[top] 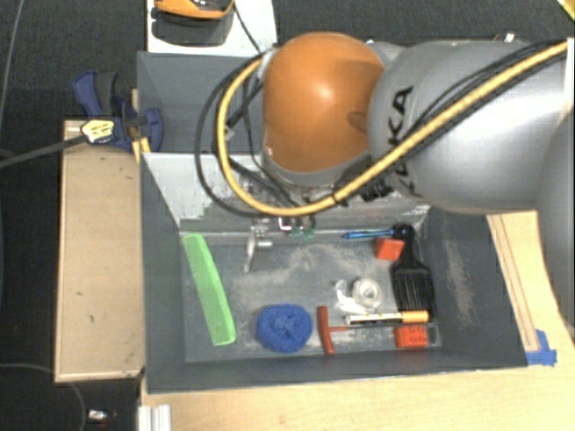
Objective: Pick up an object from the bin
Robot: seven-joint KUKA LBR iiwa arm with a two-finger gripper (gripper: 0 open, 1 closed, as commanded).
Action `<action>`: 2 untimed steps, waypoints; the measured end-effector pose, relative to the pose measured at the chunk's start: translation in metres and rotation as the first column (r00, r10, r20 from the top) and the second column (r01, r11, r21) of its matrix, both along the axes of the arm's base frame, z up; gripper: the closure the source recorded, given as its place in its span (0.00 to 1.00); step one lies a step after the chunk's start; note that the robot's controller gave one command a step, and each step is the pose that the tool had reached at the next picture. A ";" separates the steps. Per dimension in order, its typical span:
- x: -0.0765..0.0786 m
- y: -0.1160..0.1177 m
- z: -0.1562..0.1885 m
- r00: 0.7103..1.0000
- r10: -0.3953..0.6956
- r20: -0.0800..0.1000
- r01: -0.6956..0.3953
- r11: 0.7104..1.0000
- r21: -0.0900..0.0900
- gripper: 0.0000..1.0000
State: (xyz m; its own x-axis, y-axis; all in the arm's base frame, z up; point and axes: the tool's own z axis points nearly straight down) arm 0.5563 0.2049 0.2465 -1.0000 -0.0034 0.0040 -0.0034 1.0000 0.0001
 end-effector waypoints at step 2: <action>-0.025 -0.039 -0.062 0.996 0.089 0.010 -0.089 0.996 0.001 0.00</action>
Offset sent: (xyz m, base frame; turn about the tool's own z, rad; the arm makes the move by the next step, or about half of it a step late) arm -0.0701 -0.1038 -0.1765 -0.2422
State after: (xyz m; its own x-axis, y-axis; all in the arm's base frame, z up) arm 0.5318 0.1660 0.1844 -0.9957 -0.0926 -0.0060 -0.0927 0.9957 0.0016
